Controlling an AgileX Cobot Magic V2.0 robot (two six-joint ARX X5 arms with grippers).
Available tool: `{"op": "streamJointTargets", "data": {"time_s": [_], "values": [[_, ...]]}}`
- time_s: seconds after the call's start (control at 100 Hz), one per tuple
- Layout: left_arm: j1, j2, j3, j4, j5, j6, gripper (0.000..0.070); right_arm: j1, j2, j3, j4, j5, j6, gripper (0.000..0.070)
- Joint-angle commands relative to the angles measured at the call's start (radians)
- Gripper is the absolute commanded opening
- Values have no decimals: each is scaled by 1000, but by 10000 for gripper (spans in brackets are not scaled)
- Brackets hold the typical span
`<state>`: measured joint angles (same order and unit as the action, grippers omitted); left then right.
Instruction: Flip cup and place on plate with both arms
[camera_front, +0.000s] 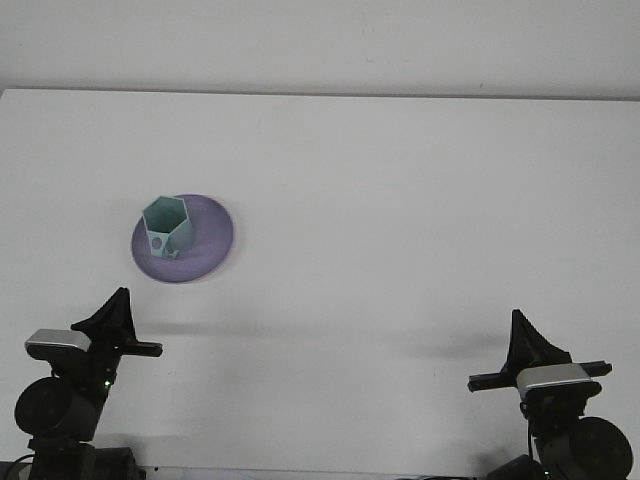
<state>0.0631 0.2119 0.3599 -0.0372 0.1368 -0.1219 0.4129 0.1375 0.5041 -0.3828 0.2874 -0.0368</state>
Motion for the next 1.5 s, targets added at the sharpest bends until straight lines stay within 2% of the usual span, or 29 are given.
{"op": "streamJointTargets", "data": {"time_s": [0.0,0.13,0.24,0.3,0.56,1.49], "values": [[2,-15,11,10,0,-3,15,5,-1,12,9,1,14,0],[-14,-79,-70,119,-16,8,15,5,-1,12,10,1,14,0],[-64,-161,-196,202,-36,112,15,5,-1,12,12,1,14,0],[-87,-191,-249,208,-36,137,15,5,-1,12,12,1,14,0],[-96,-209,-347,236,-43,152,15,5,-1,12,15,1,14,0],[-96,-209,-346,224,-43,155,16,5,-1,12,15,1,14,0]]}}
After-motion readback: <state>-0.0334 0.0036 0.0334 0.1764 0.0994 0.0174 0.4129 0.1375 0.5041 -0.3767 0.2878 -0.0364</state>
